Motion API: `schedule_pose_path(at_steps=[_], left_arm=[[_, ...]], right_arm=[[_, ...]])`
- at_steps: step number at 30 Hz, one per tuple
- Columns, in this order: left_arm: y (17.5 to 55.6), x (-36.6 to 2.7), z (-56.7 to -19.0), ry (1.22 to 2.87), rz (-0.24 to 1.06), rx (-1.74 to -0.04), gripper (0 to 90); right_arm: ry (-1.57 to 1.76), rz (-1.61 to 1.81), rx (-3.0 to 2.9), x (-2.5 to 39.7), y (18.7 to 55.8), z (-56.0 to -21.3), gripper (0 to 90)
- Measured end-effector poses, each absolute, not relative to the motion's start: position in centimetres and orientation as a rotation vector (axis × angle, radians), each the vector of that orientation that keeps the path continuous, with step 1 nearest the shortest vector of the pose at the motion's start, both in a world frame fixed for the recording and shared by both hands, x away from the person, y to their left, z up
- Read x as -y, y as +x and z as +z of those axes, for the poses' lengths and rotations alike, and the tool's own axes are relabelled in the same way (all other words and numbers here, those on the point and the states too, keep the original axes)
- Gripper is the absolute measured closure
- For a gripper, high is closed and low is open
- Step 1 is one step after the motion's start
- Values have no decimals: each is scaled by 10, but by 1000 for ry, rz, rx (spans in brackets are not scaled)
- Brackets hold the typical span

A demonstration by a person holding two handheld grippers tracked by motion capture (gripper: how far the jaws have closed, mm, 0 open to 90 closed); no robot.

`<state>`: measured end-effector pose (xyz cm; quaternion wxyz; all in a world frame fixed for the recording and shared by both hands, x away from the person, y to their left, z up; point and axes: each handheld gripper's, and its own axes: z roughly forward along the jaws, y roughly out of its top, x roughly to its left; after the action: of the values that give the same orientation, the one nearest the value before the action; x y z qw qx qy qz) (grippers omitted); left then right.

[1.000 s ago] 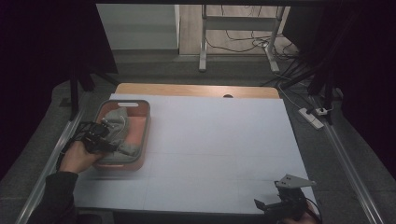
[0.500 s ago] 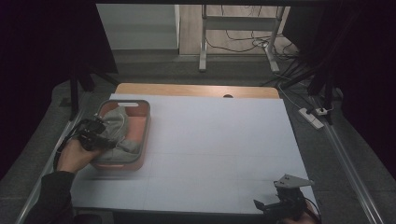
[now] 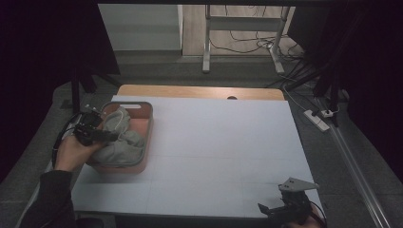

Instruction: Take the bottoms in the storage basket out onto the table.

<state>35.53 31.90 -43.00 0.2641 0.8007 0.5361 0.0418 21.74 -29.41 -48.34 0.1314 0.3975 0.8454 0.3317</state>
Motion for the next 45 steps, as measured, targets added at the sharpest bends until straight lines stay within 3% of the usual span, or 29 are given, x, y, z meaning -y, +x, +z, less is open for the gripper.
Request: schedule_pose_path(at_steps=[45], left_arm=[[361,-290,-323,2160,291,-1248,692]], right_arm=[[1153,962,-2459,294,218,-484,0]])
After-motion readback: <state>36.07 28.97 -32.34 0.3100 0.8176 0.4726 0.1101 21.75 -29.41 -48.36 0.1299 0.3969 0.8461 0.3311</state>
